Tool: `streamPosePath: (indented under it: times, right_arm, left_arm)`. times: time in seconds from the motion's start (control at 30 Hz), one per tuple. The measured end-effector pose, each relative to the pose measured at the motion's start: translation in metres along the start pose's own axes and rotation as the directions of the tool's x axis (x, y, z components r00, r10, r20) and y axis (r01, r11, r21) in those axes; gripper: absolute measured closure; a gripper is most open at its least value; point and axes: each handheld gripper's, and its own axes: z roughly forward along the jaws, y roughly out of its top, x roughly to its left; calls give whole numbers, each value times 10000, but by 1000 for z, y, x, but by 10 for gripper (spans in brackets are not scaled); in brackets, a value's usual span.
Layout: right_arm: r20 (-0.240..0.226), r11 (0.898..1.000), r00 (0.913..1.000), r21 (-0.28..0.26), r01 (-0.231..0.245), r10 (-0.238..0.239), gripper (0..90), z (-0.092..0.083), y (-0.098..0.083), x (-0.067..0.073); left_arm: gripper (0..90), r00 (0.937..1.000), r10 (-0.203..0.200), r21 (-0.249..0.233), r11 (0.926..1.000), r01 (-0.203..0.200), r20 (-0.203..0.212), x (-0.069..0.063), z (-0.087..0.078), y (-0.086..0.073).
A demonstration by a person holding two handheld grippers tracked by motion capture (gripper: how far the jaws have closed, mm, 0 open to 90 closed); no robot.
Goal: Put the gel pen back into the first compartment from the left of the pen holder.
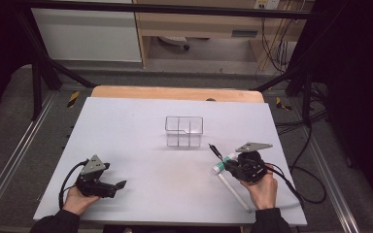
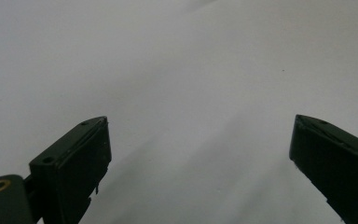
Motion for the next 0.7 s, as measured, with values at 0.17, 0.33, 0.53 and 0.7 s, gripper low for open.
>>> streamPosePath:
  times: [0.17, 0.33, 0.53, 0.7]
  right_arm:
    - [-507, 9982, 9969, -46, 597, -599, 797, 2, 12, 10]
    - [-1440, 9895, 9797, 180, 1433, -1393, 796, 11, 24, 23]
    - [-2458, 9772, 9514, 561, 2048, -1853, 797, 30, 31, 40]
    - [-3283, 9653, 9230, 950, 2434, -2005, 797, 44, 37, 55]
  left_arm:
    - [52, 10000, 49, 29, 10000, -49, 0, -1, 0, 0]
    - [52, 9989, 478, 95, 9988, -477, -30, -5, 1, 3]
    - [54, 9849, 1727, 13, 9850, -1727, -133, -20, 2, 17]
    - [58, 9536, 3010, 69, 9536, -3011, 56, -41, 8, 33]
